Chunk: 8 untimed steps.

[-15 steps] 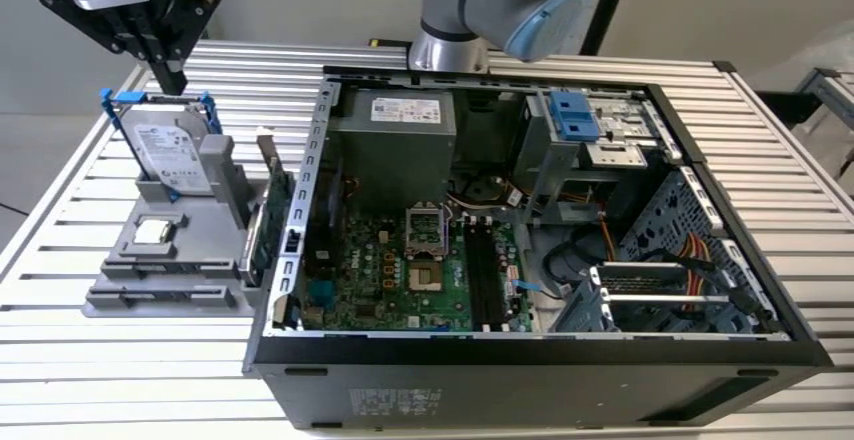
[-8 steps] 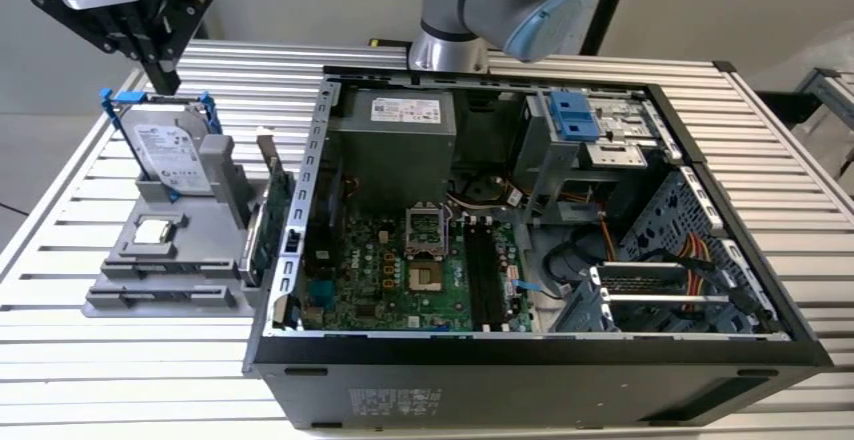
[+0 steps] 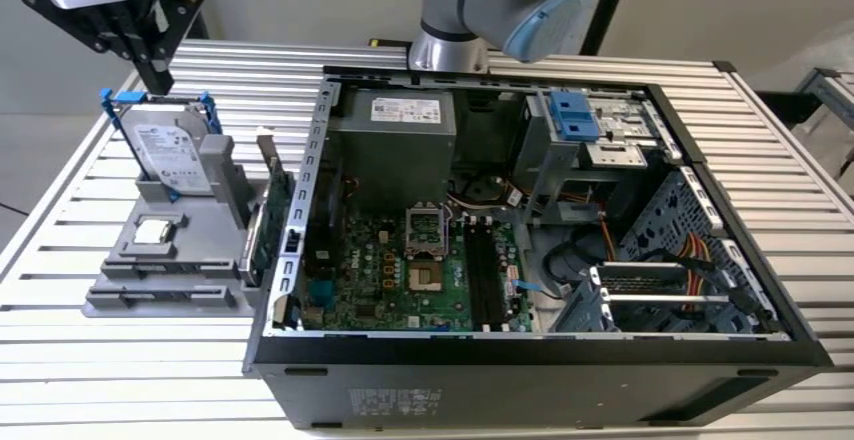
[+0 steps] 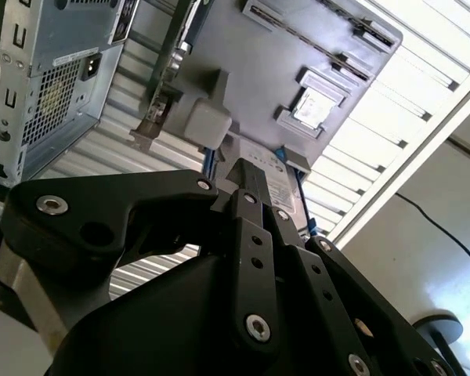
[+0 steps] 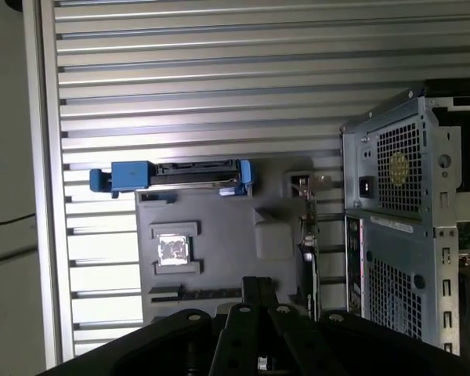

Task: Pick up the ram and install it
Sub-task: 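Reach for the ram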

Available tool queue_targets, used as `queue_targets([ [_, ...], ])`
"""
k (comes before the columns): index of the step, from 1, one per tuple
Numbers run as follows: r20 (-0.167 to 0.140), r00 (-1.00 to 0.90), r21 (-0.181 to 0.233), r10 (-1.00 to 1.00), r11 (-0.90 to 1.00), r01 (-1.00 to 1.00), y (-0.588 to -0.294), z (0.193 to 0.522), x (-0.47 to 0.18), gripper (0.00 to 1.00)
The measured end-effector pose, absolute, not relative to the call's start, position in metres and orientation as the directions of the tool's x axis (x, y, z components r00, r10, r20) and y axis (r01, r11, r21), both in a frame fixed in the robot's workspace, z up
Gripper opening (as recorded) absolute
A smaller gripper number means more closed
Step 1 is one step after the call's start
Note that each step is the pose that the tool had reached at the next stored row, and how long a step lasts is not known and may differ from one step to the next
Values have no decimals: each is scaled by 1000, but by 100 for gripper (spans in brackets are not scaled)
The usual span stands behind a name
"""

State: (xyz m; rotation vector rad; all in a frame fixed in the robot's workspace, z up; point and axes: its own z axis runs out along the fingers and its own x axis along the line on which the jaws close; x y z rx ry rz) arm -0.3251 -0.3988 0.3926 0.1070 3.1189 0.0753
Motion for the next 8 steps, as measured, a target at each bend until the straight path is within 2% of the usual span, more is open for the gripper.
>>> queue_targets([
  [8, -18, -997, 49, 69, 996, 68, -399, 393, -331, 0],
])
